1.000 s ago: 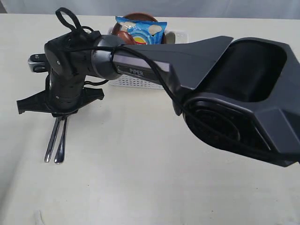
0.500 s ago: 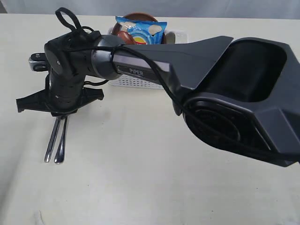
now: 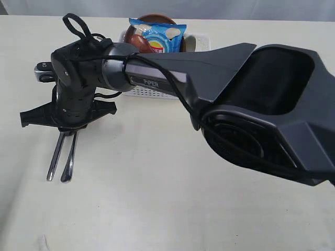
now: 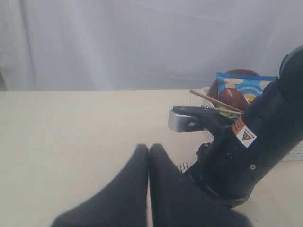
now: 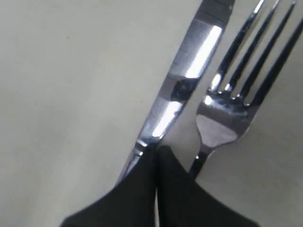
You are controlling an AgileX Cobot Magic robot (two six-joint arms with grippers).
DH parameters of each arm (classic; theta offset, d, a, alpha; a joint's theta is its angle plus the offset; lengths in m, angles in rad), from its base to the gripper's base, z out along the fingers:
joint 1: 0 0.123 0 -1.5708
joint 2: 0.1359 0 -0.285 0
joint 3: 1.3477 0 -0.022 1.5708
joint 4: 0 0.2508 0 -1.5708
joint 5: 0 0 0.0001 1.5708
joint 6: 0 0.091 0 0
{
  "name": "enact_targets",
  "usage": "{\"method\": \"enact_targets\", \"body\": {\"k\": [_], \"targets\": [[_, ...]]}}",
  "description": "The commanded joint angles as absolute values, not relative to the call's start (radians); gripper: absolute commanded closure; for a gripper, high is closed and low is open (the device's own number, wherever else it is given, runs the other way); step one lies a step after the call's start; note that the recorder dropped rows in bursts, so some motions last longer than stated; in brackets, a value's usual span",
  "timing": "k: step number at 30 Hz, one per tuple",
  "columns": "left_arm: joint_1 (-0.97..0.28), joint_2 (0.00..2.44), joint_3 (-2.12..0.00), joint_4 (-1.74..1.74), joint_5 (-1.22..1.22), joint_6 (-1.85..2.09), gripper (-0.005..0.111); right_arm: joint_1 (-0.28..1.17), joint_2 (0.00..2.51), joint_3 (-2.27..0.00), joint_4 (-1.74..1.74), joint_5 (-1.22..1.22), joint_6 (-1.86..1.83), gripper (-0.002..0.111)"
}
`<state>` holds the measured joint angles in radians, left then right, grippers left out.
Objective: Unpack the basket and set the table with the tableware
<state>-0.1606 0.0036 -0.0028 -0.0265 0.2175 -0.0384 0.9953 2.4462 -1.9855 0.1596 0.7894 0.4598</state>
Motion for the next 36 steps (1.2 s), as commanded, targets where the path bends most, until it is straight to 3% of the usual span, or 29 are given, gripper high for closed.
{"method": "enact_targets", "body": {"k": [1,36], "targets": [[-0.162,0.000,0.000,-0.031,0.211,-0.038,0.107,0.990,2.448,-1.987,0.148,0.792,0.461,0.109],[-0.162,0.000,0.000,-0.029,0.211,-0.038,0.107,0.990,2.415,-1.987,0.097,0.864,0.492,0.109]]}}
